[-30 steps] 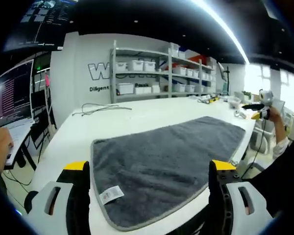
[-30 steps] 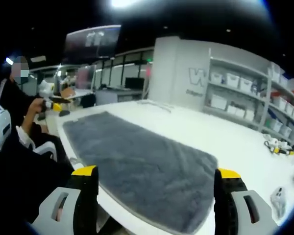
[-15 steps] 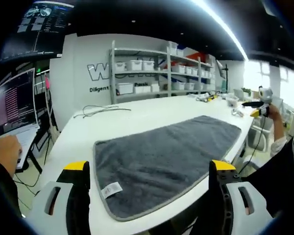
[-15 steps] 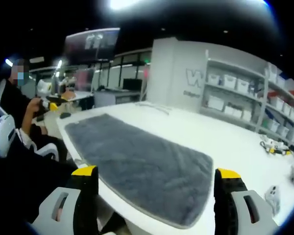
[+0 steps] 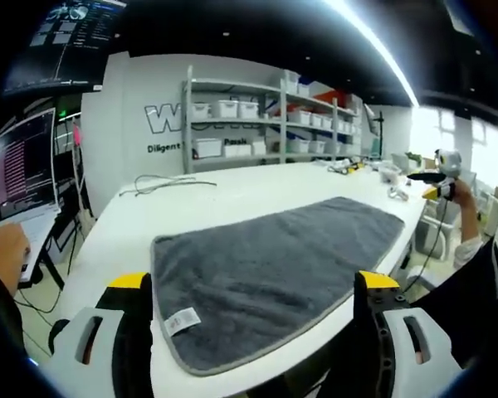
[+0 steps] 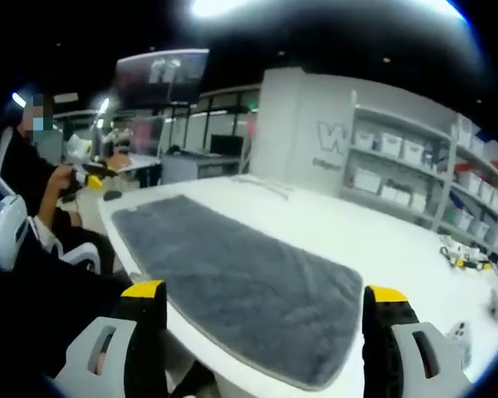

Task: Open the folded towel by lifting each exposed corner and separating the folded layers until the towel lies flat within the target outline without major curled edges

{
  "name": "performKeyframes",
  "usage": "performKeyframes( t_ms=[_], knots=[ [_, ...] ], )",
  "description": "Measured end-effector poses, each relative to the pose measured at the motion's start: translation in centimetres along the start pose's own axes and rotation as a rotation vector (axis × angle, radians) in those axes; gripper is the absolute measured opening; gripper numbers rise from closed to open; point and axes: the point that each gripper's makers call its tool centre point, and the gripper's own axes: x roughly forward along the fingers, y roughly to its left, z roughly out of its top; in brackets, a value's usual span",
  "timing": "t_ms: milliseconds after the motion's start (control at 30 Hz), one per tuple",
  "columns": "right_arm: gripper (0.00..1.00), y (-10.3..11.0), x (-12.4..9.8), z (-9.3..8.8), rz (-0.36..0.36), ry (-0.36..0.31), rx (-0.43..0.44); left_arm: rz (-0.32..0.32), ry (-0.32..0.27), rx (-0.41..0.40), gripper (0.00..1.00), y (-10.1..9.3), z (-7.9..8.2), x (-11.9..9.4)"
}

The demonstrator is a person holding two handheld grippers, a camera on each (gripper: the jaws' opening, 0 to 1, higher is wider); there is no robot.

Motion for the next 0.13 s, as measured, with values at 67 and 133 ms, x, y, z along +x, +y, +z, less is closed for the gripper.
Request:
performKeyframes(
  t_ms=[67,133],
  knots=[
    [0.99,-0.17,0.08,-0.02,-0.007,0.003,0.0,-0.002,-0.007,0.001,1.0,0.02,0.1,-0.15],
    [0.99,-0.17,0.14,-0.03,-0.006,0.004,0.005,-0.001,-0.028,-0.006,1.0,0.17,0.49,-0.33]
  ],
)
